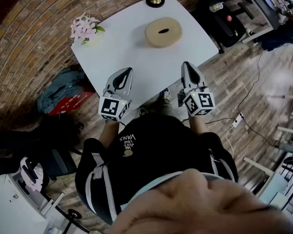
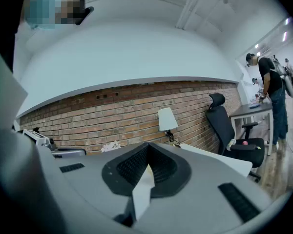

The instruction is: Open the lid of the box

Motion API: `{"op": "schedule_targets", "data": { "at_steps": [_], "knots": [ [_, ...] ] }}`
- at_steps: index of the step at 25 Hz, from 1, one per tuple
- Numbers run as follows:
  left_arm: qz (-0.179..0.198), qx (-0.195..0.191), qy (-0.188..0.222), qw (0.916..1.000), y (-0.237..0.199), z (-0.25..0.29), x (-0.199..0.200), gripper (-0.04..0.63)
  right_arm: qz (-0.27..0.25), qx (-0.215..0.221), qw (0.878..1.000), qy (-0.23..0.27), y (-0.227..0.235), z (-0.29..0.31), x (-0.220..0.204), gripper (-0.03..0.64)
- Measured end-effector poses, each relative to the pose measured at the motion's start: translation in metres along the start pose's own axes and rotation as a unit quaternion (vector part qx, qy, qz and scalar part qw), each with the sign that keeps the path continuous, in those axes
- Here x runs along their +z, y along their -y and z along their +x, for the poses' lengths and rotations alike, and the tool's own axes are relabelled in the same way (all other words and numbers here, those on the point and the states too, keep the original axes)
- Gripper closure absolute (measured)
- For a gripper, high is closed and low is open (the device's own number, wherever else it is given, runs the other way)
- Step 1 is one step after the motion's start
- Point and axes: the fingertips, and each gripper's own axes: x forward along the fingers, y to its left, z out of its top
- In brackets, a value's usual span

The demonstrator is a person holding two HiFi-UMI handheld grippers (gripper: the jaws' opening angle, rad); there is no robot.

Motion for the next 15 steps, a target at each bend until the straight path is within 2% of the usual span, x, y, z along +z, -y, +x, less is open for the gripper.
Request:
{"op": "schedule_targets", "data": {
  "at_steps": [10, 15],
  "knots": [
    [-0.008, -0.008, -0.007, 0.9999, 0.003, -0.002, -0.003, 0.586, 0.003, 0.003, 1.000, 0.009, -0.001, -0.001, 0.004, 0.614],
    [-0.008, 0.010, -0.009, 0.9999, 0.004, 0.004, -0.002, 0.586, -0.002, 0.022, 1.000, 0.010, 0.007, 0.007, 0.009, 0.612]
  ]
}}
